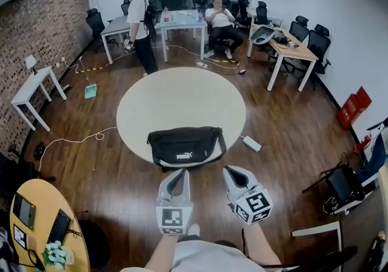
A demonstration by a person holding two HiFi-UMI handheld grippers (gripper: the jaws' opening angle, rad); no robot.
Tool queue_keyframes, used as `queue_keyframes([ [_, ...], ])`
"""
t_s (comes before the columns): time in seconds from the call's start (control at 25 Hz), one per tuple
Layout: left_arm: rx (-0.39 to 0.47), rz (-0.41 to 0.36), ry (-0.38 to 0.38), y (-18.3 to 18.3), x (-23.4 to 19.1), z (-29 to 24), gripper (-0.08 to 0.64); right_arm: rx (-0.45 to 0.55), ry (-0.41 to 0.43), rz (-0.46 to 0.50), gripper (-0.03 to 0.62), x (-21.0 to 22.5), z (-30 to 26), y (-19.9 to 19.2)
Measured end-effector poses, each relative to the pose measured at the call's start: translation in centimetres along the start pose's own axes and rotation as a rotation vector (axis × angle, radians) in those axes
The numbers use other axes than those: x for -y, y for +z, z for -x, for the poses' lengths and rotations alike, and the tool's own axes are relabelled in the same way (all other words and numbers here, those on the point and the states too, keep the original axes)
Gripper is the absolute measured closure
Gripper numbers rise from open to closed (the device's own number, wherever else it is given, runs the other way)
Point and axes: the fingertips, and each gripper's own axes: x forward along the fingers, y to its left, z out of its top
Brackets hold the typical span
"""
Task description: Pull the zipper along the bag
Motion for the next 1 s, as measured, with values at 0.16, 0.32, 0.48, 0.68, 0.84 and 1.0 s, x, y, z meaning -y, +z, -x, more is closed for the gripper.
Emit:
queue_keyframes([
  [0.16, -0.030, 0.029, -0.032, -1.2, -2.8, -4.7, 0.543, -0.040, -0.014, -0.019, 0.600, 1.5, -4.4, -0.9],
  [0.32, -0.058, 0.048, -0.081, -2.6, -2.1, -9.2, 0.543, -0.092, -0.057, -0.066, 0.600, 6.3, -7.2, -2.8],
  [0.48, -0.059, 0.056, -0.091, -3.2, -2.9, -14.8, 0.543, -0.067, -0.069, -0.046, 0.600, 11.4, -10.8, -2.0],
  [0.68, -0.083, 0.045, -0.100, -3.8, -4.1, -22.6, 0.543, -0.078, -0.094, -0.087, 0.600, 18.7, -16.0, -3.2],
  [0.84, -0.111, 0.018, -0.102, -3.9, -3.8, -29.1, 0.543, -0.122, -0.098, -0.106, 0.600, 25.3, -19.8, -4.7],
  [1.0, -0.203, 0.008, -0.133, -6.9, -2.6, -33.7, 0.543, -0.194, -0.090, -0.142, 0.600, 29.9, -22.5, -8.7],
])
